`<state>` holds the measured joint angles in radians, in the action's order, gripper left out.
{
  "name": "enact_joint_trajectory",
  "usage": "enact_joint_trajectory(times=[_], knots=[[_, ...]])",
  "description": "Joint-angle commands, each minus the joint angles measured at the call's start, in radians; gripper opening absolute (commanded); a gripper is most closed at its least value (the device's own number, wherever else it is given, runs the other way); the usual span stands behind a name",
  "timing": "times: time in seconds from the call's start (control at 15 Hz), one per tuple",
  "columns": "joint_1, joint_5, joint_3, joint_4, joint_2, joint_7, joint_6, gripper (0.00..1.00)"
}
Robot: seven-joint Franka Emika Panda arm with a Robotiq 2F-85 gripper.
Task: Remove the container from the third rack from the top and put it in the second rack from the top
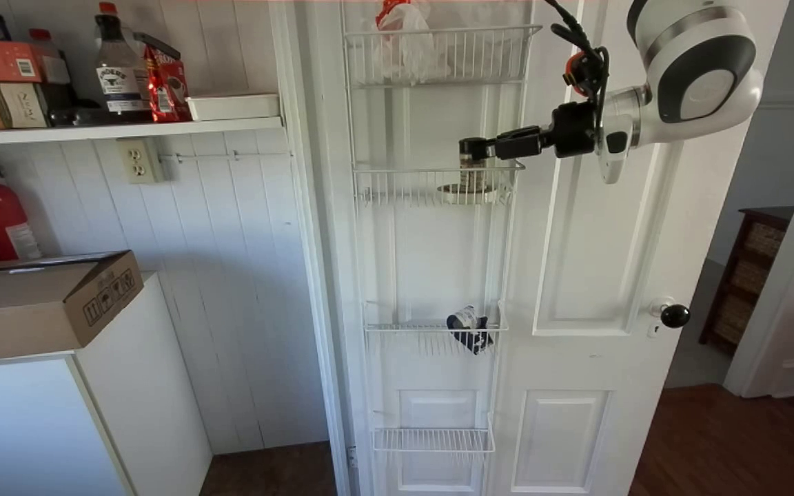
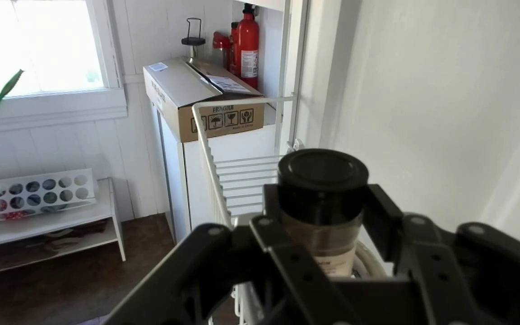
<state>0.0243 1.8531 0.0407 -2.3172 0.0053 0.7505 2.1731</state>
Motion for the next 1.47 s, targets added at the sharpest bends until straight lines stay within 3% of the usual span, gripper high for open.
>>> enact_joint_trajectory(times=[0.0,0.8,1.13,1.4], knots=[[0.004,0.032,-0.002,0.023,0.017,-0.016,0.007,0.24],[-0.098,-0.124,-0.12,0.005,-0.04,-0.005,-0.386,0.24],[-0.131,-0.262,-0.154,0.019,-0.071,0.025,-0.436,0.24],[-0.157,-0.435,-0.177,0.044,-0.113,0.082,-0.467,0.24]])
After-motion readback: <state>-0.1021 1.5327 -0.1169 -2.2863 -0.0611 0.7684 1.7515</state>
